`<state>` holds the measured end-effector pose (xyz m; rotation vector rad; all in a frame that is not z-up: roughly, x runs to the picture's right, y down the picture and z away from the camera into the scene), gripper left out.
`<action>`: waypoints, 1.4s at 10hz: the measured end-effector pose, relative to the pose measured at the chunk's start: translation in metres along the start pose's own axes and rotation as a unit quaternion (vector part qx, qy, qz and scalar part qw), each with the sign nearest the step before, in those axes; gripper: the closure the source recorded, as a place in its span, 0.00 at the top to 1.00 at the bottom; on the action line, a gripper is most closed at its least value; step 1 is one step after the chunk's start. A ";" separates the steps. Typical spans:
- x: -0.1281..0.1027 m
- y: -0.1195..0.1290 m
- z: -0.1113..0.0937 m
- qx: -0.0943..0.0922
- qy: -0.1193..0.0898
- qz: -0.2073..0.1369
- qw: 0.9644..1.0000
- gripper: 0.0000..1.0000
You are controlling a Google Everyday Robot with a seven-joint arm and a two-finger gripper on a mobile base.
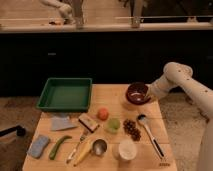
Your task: Stack bowls into tray
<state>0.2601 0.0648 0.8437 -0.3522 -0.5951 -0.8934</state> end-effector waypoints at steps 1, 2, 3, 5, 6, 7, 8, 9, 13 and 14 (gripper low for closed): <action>-0.003 -0.007 -0.006 0.003 0.004 -0.008 1.000 0.00; -0.007 -0.014 -0.009 0.004 0.007 -0.016 1.000 0.00; -0.013 -0.024 -0.013 0.006 0.012 -0.027 1.000 0.00; -0.022 -0.043 -0.018 0.006 0.017 -0.046 0.999 0.00; -0.028 -0.055 -0.020 0.005 0.021 -0.057 0.998 0.00; -0.034 -0.067 -0.022 0.004 0.024 -0.067 0.997 0.00; -0.039 -0.079 -0.023 0.002 0.026 -0.078 0.997 0.00; -0.044 -0.090 -0.024 -0.001 0.028 -0.090 0.996 0.00; -0.059 -0.126 -0.020 -0.012 0.030 -0.121 0.992 0.00; -0.063 -0.134 -0.018 -0.015 0.030 -0.127 0.991 0.00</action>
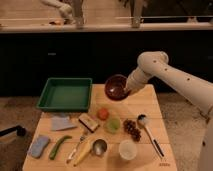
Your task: Stack bowls into tray
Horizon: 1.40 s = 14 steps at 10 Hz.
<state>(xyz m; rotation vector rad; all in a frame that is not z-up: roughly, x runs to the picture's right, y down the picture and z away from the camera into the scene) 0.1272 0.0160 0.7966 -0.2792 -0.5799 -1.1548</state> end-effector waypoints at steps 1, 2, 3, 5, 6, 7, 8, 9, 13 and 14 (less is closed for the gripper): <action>-0.002 -0.013 0.003 -0.001 -0.001 -0.009 1.000 0.00; -0.003 -0.015 0.003 -0.001 -0.001 -0.011 1.000 0.00; -0.002 -0.011 0.003 -0.003 0.000 -0.009 1.000 0.00; -0.003 -0.015 0.004 -0.002 -0.001 -0.011 1.000 0.00; -0.002 -0.013 0.003 -0.002 -0.001 -0.010 1.000 0.00; -0.002 -0.012 0.003 -0.002 0.000 -0.009 1.000 0.00; -0.002 -0.010 0.002 -0.003 0.000 -0.008 1.000 0.00; -0.002 -0.011 0.002 -0.002 0.000 -0.008 1.000 0.00; -0.001 -0.014 0.002 0.001 0.000 -0.010 1.000 0.00; 0.000 -0.024 0.002 0.004 -0.001 -0.018 1.000 0.00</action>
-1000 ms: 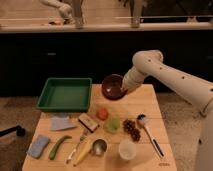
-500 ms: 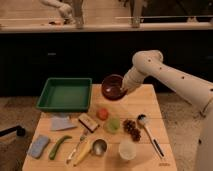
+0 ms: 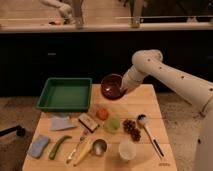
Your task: Stack bowls into tray
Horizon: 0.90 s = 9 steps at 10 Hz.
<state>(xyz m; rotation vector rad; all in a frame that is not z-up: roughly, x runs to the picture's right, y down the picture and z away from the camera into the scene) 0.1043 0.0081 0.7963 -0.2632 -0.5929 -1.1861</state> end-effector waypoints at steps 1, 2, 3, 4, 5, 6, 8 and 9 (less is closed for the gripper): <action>0.001 -0.015 0.000 0.003 0.000 -0.010 1.000 0.00; 0.001 -0.029 -0.002 0.006 0.000 -0.019 1.000 0.00; 0.003 -0.040 -0.004 0.009 0.001 -0.027 1.000 0.00; 0.004 -0.053 -0.005 0.011 0.001 -0.036 0.999 0.00; 0.004 -0.064 -0.005 0.013 0.000 -0.044 0.999 0.00; 0.004 -0.073 -0.005 0.015 -0.002 -0.051 0.999 0.00; 0.005 -0.094 -0.003 0.016 -0.007 -0.068 0.998 0.00; 0.004 -0.108 0.001 0.017 -0.012 -0.077 0.997 0.00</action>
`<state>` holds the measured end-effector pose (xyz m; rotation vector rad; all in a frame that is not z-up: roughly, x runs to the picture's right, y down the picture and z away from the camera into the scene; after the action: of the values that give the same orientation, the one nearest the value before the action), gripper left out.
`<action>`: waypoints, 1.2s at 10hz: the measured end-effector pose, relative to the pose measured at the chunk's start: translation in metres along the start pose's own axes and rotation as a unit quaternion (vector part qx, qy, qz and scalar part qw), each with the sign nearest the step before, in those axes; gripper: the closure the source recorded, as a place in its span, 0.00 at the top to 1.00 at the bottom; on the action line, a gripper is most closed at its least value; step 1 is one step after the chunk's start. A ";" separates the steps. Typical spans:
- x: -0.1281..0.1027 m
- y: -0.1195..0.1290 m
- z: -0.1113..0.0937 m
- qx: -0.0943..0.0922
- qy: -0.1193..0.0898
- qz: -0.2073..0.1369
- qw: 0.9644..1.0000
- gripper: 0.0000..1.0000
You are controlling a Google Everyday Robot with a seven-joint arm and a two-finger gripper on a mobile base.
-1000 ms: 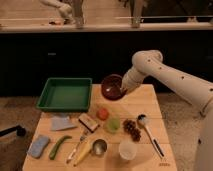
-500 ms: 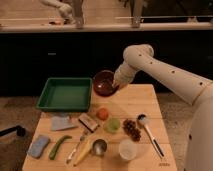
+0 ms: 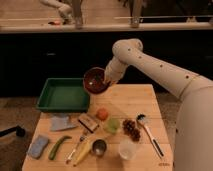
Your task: Stack bowls into tray
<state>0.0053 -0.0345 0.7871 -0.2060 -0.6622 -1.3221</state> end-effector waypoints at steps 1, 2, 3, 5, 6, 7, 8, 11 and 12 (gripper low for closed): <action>0.001 -0.015 0.006 0.000 -0.007 -0.010 1.000 0.00; 0.002 -0.027 0.013 -0.002 -0.015 -0.020 1.000 0.00; 0.003 -0.036 0.019 -0.005 -0.023 -0.027 0.999 0.00; 0.002 -0.049 0.033 -0.011 -0.042 -0.042 0.998 0.00; 0.001 -0.055 0.041 -0.015 -0.051 -0.050 0.997 0.00; 0.001 -0.060 0.046 -0.017 -0.057 -0.055 0.997 0.00; 0.000 -0.065 0.052 -0.021 -0.063 -0.061 0.996 0.00; -0.004 -0.078 0.073 -0.036 -0.080 -0.075 0.993 0.00; -0.007 -0.084 0.084 -0.046 -0.085 -0.078 0.992 0.00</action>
<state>-0.1016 -0.0090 0.8318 -0.3500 -0.7733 -1.4989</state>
